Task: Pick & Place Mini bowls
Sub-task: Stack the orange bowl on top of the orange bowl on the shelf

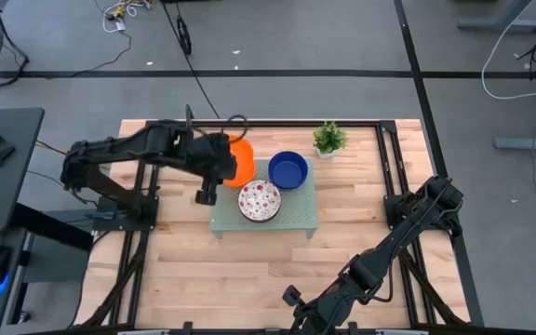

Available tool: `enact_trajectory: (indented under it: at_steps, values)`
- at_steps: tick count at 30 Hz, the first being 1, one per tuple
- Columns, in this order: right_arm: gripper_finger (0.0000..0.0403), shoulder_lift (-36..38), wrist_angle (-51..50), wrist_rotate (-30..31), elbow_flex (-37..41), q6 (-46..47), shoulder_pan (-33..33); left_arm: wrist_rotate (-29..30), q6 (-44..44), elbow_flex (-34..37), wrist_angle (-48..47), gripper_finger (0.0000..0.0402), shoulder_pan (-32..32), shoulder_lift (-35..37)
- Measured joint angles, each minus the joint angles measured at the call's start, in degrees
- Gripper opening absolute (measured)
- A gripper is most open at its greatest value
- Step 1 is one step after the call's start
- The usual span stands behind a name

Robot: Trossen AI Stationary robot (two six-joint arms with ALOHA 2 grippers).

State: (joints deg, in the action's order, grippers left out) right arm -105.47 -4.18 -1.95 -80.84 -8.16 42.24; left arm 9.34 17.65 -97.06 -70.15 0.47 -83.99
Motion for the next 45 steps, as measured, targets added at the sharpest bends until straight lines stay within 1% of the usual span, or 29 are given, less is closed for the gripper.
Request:
enact_trajectory:
  at_steps: [4,6,8,14,19,21,25,30,37,45]
  values:
    - [0.0107,0.0,-0.14,-0.01,0.0,0.4,0.0,-1.05,0.08,0.04,0.55,0.0005,2.53,-0.04]
    - [0.0107,0.0,-0.14,0.0,0.0,0.39,0.0,-4.04,-0.02,1.24,2.86,0.0004,3.74,0.19]
    - [0.0107,0.0,-0.2,0.02,0.0,0.39,0.02,-7.14,0.09,4.12,5.2,0.0004,4.78,1.07]
    - [0.0107,0.0,-0.29,0.01,0.0,0.26,0.02,-6.76,1.05,12.36,10.38,0.0005,6.85,3.26]
    - [0.0107,0.0,-0.24,-0.01,0.0,0.2,0.02,-6.7,0.97,14.98,11.99,0.0005,8.33,3.48]
    - [0.0107,0.0,-0.24,0.0,0.0,0.2,0.02,-8.08,0.7,15.89,12.82,0.0006,8.5,3.48]
    - [0.0107,0.0,-0.2,0.02,0.0,0.2,0.02,-10.06,0.47,16.23,14.39,0.0009,8.4,3.43]
    - [0.0107,0.0,-0.18,0.0,0.0,0.17,0.04,-10.23,-0.62,16.22,14.84,0.0009,8.32,3.41]
    - [0.0107,0.0,-0.16,0.01,0.0,0.17,0.04,-10.64,-2.06,16.22,14.82,0.0024,8.3,3.41]
    - [0.0107,0.0,-0.16,-0.01,-0.02,0.17,0.04,-11.2,-3.54,16.22,14.64,0.0032,8.3,3.41]
